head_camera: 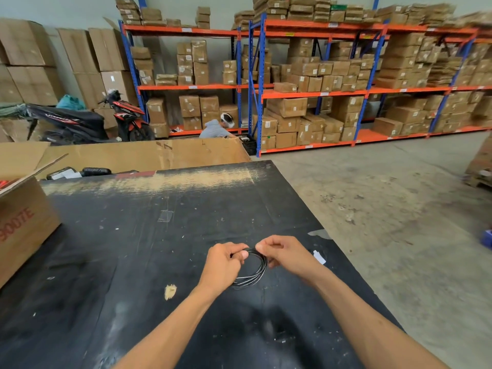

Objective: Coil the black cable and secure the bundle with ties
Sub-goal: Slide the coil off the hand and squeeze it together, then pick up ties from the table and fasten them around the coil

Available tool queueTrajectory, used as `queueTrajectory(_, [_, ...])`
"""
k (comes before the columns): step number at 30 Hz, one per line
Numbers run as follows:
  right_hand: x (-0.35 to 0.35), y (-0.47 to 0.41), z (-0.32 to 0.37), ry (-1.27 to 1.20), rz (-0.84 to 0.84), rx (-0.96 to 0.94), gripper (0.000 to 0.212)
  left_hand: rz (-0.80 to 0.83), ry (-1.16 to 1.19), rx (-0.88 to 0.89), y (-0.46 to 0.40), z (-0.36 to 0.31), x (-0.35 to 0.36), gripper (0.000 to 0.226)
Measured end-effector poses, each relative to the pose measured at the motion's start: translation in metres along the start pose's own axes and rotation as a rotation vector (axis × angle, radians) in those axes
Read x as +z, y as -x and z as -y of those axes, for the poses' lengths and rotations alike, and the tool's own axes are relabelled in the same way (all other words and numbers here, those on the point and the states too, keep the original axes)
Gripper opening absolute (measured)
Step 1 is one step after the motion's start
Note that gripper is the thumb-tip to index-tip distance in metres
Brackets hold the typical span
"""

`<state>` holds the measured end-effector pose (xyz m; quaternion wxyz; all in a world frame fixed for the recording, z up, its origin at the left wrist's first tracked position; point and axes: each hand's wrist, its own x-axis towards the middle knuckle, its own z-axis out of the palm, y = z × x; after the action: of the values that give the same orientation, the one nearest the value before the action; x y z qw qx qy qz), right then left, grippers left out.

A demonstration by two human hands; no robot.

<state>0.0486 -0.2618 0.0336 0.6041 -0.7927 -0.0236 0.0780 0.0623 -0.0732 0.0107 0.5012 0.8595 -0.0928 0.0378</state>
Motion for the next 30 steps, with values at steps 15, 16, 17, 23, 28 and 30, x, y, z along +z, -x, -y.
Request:
queueTrajectory(15, [-0.063,-0.009,-0.065,1.018,-0.368,0.349,0.038,-0.115,0.064,-0.103,0.0,0.011,0.019,0.021])
queueTrajectory(16, [-0.059,-0.008,-0.069,1.04,-0.354,0.362,0.04,-0.114,0.058,-0.102,0.001,0.011,0.02,0.021])
queueTrajectory(17, [-0.056,-0.009,-0.073,1.057,-0.343,0.365,0.038,-0.11,0.055,-0.101,0.002,0.011,0.022,0.021])
queueTrajectory(23, [-0.045,-0.008,-0.086,1.034,-0.39,0.308,0.029,-0.116,0.05,-0.093,0.005,0.011,0.022,0.021])
queueTrajectory(28, [-0.051,-0.013,-0.079,1.02,-0.374,0.303,0.038,-0.113,0.041,-0.094,0.007,0.007,0.023,0.021])
queueTrajectory(30, [-0.047,-0.013,-0.077,1.031,-0.342,0.319,0.027,-0.111,0.04,-0.089,0.007,0.005,0.024,0.021])
